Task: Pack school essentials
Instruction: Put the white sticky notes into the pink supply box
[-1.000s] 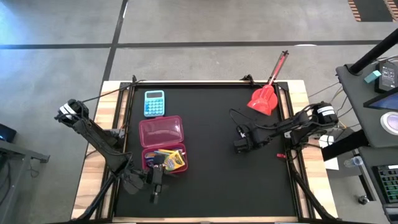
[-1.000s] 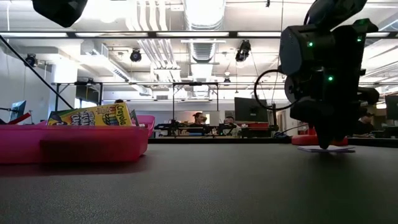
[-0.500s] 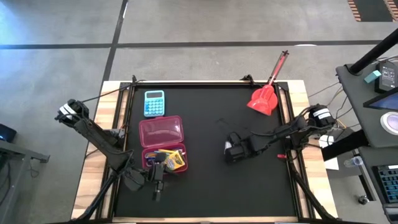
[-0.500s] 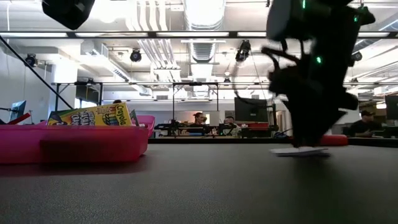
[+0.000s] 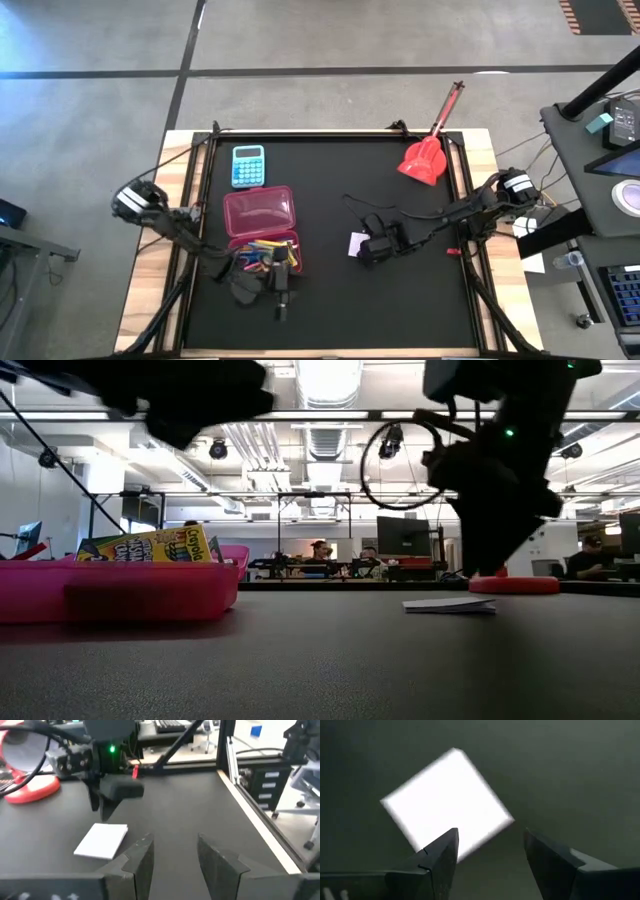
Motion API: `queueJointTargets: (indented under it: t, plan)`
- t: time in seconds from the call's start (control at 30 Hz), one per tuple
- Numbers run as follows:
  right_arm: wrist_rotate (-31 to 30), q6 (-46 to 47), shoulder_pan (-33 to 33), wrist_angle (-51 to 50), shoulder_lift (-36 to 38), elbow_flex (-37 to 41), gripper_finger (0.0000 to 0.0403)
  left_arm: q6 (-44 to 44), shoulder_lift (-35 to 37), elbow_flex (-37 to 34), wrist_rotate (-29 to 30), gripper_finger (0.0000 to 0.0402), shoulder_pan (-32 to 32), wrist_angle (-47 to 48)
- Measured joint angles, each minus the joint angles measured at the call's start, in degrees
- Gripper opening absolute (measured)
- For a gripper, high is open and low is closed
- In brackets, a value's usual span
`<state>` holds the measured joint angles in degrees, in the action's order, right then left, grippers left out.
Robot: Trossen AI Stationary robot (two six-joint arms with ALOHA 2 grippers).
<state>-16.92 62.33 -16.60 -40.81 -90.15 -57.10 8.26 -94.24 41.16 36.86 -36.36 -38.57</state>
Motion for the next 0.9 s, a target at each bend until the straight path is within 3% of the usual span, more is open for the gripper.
queueJointTargets:
  t: [0.33,0.53,0.9]
  plan:
    - [0.45,4.12,-1.07,1.31,-2.24,2.82,0.0215,-1.24,-13.99,10.29,-11.63,0.0132,8.87,-2.95]
    - [0.89,0.32,-1.31,10.66,-6.52,2.42,0.0215,-1.56,-18.87,14.04,-11.94,0.0132,11.68,-2.82]
    - [3.02,-4.61,-2.42,10.68,-5.57,-0.65,0.0215,1.75,-21.68,13.29,-11.28,0.0132,17.48,-1.32]
